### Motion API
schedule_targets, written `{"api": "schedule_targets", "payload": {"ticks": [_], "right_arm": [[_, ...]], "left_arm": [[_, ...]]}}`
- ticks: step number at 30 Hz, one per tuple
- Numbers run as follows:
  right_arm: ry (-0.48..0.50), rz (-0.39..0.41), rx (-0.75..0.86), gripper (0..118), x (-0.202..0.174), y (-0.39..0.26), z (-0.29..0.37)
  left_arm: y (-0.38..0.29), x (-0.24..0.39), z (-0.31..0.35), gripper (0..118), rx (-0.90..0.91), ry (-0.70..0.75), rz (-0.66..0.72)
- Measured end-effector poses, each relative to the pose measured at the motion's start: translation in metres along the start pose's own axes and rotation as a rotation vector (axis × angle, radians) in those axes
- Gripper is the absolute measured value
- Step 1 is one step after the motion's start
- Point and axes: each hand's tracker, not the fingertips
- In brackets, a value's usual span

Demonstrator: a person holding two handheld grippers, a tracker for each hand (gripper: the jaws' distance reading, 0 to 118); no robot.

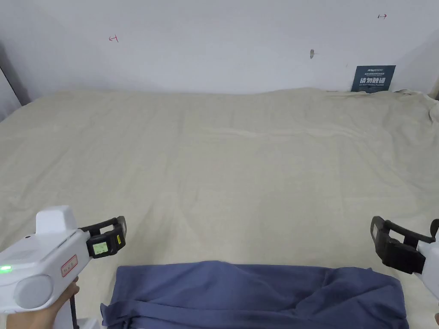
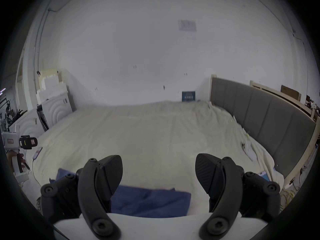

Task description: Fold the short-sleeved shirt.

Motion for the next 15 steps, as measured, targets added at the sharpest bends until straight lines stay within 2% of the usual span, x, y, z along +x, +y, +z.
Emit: {"api": "schedule_targets", "payload": {"ticks": [2, 3, 5, 7, 8, 9, 10, 11, 13, 15], "right_arm": [[-0.017, 0.015, 0.027, 89, -0.008, 0.005, 0.001], [-0.026, 0.02, 0.041, 89, -0.011, 0.006, 0.002], [-0.034, 0.02, 0.056, 80, -0.015, 0.007, 0.001], [-0.029, 0.01, 0.078, 57, -0.018, 0.007, 0.002], [-0.034, 0.009, 0.081, 51, -0.018, 0.007, 0.0], [-0.04, 0.01, 0.085, 51, -0.019, 0.006, -0.001], [-0.044, 0.01, 0.087, 24, -0.02, 0.006, -0.002], [-0.043, 0.01, 0.088, 5, -0.02, 0.005, -0.003], [-0.037, 0.012, 0.089, 0, -0.015, 0.003, -0.008], [-0.042, 0.018, 0.088, 0, -0.017, 0.003, -0.009]], "left_arm": [[0.005, 0.005, -0.001, 116, -0.005, 0.002, 0.004], [0.006, 0.008, -0.002, 110, -0.003, 0.006, -0.001], [0.004, 0.012, -0.001, 77, 0.005, 0.005, -0.021], [0.001, 0.016, 0.0, 38, 0.034, -0.003, -0.031], [-0.001, 0.018, 0.001, 33, 0.054, -0.005, -0.029], [-0.003, 0.02, 0.001, 33, 0.068, -0.006, -0.032], [-0.004, 0.022, 0.001, 21, 0.073, -0.003, -0.031], [-0.004, 0.022, 0.001, 17, 0.069, -0.005, -0.033], [-0.005, 0.024, 0.001, 0, 0.064, -0.021, -0.042], [-0.004, 0.025, 0.004, 0, 0.078, -0.05, -0.045]]}}
